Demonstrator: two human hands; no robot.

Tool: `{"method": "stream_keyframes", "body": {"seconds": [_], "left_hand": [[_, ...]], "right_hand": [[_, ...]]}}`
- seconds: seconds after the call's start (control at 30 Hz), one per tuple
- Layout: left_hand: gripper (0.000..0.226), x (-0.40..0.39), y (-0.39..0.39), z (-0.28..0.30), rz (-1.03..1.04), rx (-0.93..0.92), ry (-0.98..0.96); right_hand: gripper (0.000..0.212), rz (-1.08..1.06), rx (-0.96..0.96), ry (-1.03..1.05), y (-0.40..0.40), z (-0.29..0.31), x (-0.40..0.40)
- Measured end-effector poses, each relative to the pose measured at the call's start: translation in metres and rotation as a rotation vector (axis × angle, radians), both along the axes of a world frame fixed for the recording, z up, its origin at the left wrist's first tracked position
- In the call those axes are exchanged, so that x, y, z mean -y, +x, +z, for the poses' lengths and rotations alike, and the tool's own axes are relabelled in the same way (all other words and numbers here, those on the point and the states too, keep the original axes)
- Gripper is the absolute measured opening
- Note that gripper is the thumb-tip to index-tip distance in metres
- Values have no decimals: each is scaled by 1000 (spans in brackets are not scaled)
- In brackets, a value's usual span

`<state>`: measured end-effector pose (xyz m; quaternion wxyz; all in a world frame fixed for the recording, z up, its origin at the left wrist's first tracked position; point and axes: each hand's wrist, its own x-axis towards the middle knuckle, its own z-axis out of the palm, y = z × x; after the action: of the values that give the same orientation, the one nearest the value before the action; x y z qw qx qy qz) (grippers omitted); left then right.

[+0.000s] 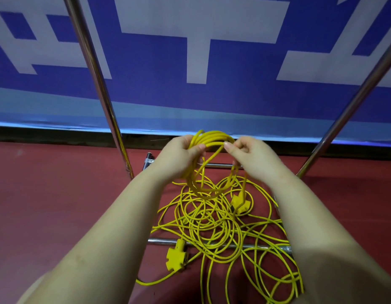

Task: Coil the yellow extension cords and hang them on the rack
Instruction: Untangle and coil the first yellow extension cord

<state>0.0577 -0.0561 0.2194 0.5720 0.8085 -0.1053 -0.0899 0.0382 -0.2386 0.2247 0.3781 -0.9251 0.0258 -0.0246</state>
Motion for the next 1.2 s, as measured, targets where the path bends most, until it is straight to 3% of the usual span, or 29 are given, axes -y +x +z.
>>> {"method": "stream_keyframes", "body": {"seconds": [0.1,0.23,0.3,0.4,0.57,0.63,0.83,0.97,1.07,1.2], "left_hand": [[21,-7,5,0,122,-83,-209],[20,-12,6,-1,125,-169,-274],[17,-12,6,-3,90,-220,-256],[20,-9,6,-8,84,-275,-259],[20,-8,9,-14,82,-284,-146],[20,-5,9,-15,86,-269,-124],[13,9,3,-19,87,-217,-89],[14,16,-1,-21,47,-213,-49],[15,20,-3,-23,-13,-288,-152],[14,19,-4,-23,-73,-277,-141]], "right_hand": [[38,65,-193,30,1,-11,7],[19,-154,112,434,3,-2,5],[17,-214,227,515,3,5,5],[16,-175,279,409,0,11,7],[9,-60,377,-80,-2,19,10],[7,13,371,-181,-5,18,4],[12,115,257,-212,-4,3,-13],[21,67,249,-133,0,-6,-17],[34,41,263,-71,0,-8,-17],[34,24,264,-33,1,-9,-14]]}}
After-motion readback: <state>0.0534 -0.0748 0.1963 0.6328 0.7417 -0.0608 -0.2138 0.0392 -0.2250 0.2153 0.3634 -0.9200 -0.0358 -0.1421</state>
